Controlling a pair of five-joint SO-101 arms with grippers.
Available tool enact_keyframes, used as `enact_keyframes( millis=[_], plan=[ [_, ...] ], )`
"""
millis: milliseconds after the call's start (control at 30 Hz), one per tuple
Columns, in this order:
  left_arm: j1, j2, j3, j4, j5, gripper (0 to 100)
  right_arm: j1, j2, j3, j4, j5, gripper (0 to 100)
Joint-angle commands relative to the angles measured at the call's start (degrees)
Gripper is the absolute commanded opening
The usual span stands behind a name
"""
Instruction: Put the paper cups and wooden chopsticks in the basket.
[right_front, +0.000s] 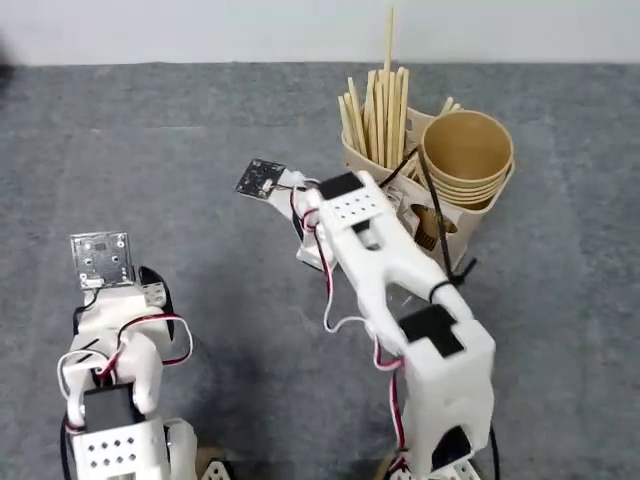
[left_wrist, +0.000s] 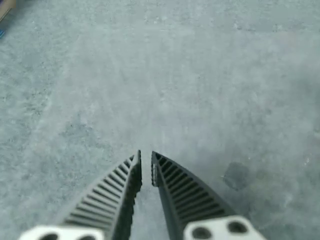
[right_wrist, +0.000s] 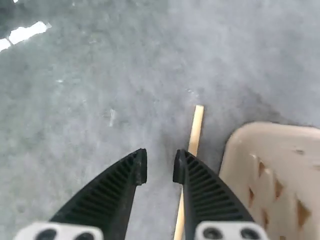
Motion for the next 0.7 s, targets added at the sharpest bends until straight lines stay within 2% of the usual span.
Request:
enact_keyframes(
  millis=[0, 200, 433, 667],
  plan=[
    [-0.3, -2.0, 0.0, -1.1, -0.5, 4, 1.5, 3.6, -10.9, 4.9, 0.6, 11.6],
    [-0.1, -3.5, 0.9, -1.1, -0.5, 4, 3.5, 10.4, -20.5, 7.9, 0.7, 20.2],
    [-0.1, -3.8, 1.5, -1.4, -0.5, 4, 4.0, 15.4, -22.3, 8.0, 0.7, 16.0],
    [0.0, -3.8, 1.5, -1.5, -0.5, 4, 2.6, 19.5, -22.5, 8.0, 0.7, 4.6]
  ],
)
